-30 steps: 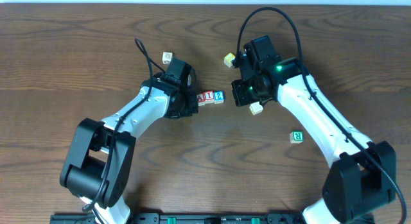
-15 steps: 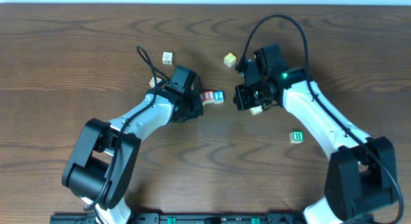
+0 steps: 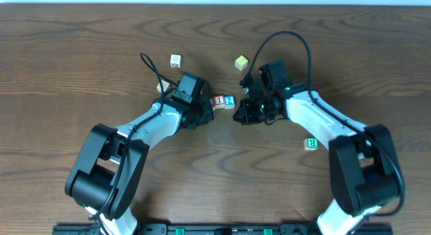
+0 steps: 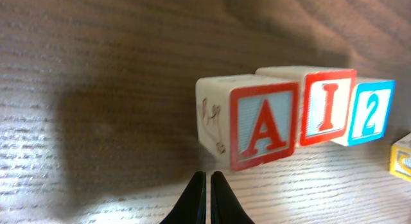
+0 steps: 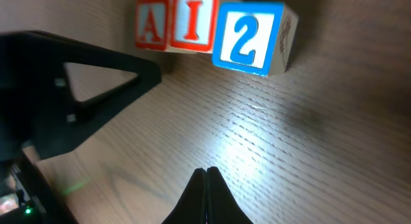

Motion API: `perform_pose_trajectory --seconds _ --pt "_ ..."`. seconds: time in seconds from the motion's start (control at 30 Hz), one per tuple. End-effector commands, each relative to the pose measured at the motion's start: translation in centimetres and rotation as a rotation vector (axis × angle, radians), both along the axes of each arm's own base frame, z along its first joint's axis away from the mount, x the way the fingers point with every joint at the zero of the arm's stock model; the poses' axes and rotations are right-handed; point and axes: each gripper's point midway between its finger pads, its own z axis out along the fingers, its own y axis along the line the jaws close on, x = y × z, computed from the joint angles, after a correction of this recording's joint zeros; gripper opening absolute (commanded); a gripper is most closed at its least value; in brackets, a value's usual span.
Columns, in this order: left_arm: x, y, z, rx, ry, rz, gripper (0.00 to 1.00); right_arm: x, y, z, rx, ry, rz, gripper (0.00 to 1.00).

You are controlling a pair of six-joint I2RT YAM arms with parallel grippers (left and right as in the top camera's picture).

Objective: Spell out Ai2

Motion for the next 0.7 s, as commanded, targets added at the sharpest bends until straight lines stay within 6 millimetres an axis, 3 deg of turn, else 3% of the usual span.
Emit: perform_pose_trajectory --seconds 0.0,0.3,0.67 --pt "0.0 0.0 -0.1 -0.008 0.005 0.014 0.06 -0.6 0.8 -0.5 0.024 0.043 -0.002 0.02" --pt "0.5 -0.3 0.0 -0.024 -0.013 0.023 0.06 -0.2 1.0 -2.9 0.016 0.079 -0.026 0.01" --pt "0.3 -1.0 -1.5 -0.055 0.020 0.010 0.06 0.1 0.9 -3.9 0.005 0.080 -0.035 0.02"
